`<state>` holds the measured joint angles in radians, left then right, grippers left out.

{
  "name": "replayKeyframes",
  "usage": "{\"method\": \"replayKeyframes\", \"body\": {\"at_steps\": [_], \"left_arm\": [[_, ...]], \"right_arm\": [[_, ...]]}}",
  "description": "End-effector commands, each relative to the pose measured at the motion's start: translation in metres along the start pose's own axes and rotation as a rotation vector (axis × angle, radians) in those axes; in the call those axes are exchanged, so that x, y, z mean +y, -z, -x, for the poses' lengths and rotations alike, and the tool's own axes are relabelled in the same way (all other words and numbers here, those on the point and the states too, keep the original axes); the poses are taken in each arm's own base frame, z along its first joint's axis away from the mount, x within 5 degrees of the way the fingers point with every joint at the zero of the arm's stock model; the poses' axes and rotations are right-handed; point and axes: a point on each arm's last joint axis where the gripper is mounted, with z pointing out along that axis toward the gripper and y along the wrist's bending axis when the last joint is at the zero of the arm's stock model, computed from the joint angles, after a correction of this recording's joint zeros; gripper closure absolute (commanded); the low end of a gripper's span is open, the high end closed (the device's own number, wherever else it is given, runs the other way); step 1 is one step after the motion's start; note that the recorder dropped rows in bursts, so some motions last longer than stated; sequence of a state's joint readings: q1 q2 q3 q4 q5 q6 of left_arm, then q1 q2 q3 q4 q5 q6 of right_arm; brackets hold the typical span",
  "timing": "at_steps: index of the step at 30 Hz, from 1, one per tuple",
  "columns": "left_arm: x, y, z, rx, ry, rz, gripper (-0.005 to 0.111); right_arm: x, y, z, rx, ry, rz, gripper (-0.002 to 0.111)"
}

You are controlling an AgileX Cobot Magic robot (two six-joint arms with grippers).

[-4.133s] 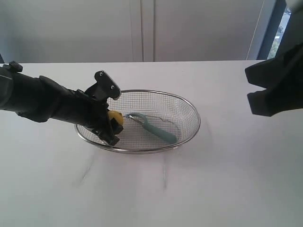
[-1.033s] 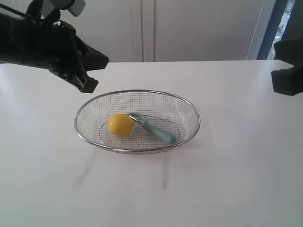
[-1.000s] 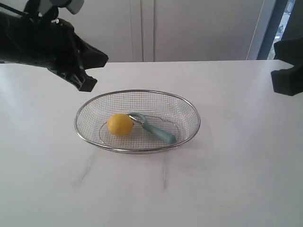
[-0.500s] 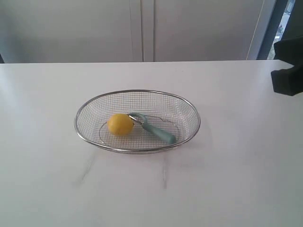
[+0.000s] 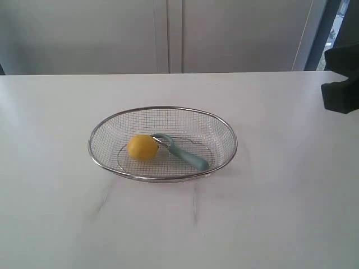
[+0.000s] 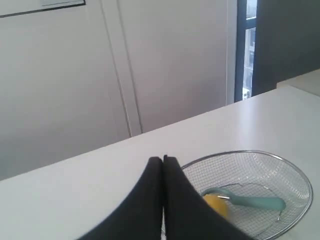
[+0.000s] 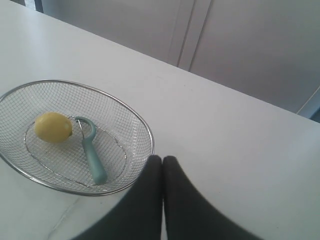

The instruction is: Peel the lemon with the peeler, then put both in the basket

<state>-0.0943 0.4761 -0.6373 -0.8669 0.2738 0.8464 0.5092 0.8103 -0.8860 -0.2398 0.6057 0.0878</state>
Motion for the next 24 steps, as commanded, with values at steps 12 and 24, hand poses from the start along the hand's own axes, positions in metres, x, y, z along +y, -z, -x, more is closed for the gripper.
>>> {"method": "replayKeyframes", "body": {"at_steps": [12,24], "left_arm": [[-0.007,0.039,-0.119,-0.183,0.259,0.230,0.107],[0.002,0.035,-0.146,-0.186,0.485,0.320,0.107]], "right_arm": [[0.000,0.001,0.000,-0.010,0.007,-0.003,0.108],[0.000,0.001,0.000,-0.007,0.003,-0.001,0.108]]}}
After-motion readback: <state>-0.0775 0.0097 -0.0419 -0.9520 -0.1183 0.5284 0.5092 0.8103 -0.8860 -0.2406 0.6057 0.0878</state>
